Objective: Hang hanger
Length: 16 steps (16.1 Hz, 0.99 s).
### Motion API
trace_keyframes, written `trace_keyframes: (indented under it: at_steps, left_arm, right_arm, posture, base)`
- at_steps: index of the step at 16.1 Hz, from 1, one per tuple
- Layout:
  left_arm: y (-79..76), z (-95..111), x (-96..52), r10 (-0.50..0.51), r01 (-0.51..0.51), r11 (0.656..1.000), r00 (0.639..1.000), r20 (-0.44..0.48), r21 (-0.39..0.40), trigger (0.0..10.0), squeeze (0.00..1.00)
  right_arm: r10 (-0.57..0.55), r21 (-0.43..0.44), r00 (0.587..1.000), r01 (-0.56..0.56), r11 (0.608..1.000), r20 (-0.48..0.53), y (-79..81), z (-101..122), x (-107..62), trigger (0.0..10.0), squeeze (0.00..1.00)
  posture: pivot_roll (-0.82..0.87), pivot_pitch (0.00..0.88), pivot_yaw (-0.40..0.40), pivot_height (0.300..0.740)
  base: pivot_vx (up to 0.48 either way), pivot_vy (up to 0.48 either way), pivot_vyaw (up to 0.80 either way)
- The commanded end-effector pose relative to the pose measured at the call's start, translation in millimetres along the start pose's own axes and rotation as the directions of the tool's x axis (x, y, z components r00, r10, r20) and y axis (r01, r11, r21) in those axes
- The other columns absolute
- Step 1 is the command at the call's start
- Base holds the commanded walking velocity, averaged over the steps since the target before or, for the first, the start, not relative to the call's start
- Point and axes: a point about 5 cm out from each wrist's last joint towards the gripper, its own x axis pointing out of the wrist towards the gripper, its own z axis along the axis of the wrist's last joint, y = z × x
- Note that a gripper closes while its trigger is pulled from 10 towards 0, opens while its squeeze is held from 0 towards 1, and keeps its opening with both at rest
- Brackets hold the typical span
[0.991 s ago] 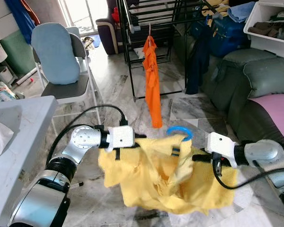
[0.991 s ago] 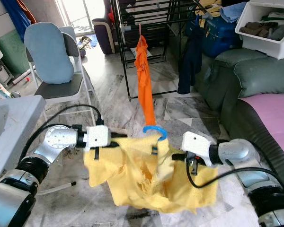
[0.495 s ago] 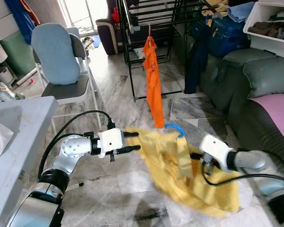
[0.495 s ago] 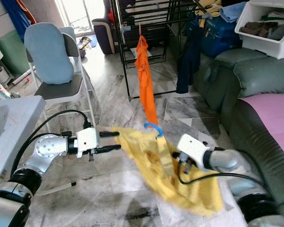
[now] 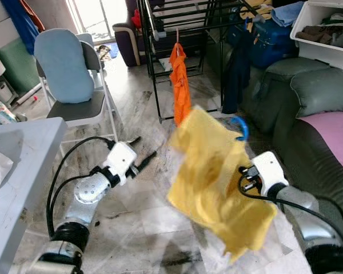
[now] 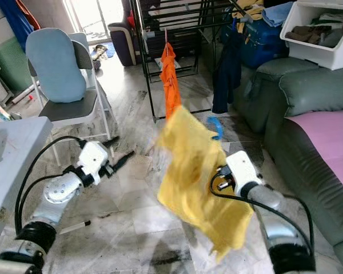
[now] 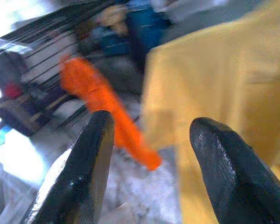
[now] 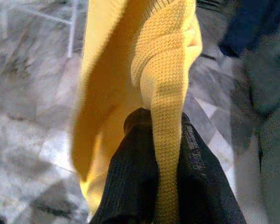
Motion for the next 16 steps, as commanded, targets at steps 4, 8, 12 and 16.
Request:
trace_keyframes:
  at_steps: [4,8,12,16]
  left_arm:
    - [6.1,-3,-7.3,0.218,-0.216,0.96,0.976,-0.011,-0.179,10.0,1.0]
    - [3.2,1,-3.4,0.246,-0.251,0.94,0.968,-0.049,-0.23,10.0,1.0]
    - [6.7,7,1.1,0.255,-0.259,0.941,0.966,-0.044,-0.216,10.0,0.65]
    - [5.9,10,4.2,0.248,-0.252,0.941,0.968,-0.044,-0.225,10.0,0.0]
  right_arm:
    - [-0.224,0.2,0.971,0.203,0.959,0.087,-9.7,10,-9.2,7.7,0.0]
    - [-0.319,0.275,0.947,0.296,0.915,0.045,2.2,9,-9.8,10.0,0.0]
    - [-0.314,0.28,0.949,0.291,0.915,0.04,8.3,12,-7.4,10.0,0.0]
    - [-0.323,0.273,0.945,0.3,0.914,0.041,5.4,15,-7.1,10.0,0.0]
  posture:
    - [-0.22,0.0,0.095,0.74]
    - [-0.23,0.0,0.099,0.74]
    - [-0.23,0.0,0.098,0.74]
    - [-0.23,0.0,0.098,0.74]
  base:
    - [0.0,0.0,0.0]
    - [0.0,0.0,0.0]
    - [0.0,0.0,0.0]
    - [0.154,0.0,0.0]
